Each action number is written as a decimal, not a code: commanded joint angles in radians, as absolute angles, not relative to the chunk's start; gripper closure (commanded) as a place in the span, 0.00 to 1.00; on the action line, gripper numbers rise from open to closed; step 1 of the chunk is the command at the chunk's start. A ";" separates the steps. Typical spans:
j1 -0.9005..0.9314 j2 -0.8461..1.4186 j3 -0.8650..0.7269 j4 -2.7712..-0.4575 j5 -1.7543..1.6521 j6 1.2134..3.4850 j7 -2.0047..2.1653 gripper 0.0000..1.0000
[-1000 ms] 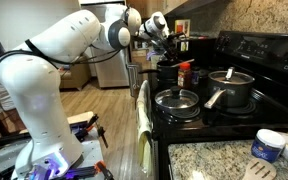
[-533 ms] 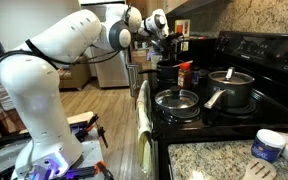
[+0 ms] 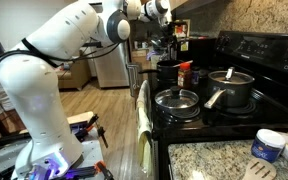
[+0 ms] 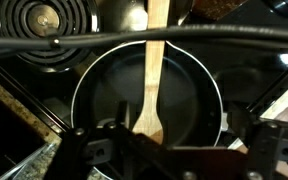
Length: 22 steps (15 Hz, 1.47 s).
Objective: Uncover the pot on the left, put the lid on the stove, and then put the wooden spoon inside the pot
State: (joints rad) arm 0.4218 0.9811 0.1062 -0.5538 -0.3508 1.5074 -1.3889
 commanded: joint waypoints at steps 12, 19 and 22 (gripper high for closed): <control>0.396 0.957 0.114 -0.575 -0.312 1.665 -1.255 0.00; 0.389 0.908 0.119 -0.718 -0.298 1.945 -1.088 0.00; 0.410 0.882 0.091 -0.825 -0.315 2.073 -0.881 0.00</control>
State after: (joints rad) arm 0.3981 0.9499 0.1128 -0.6757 -0.3033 1.9569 -1.0560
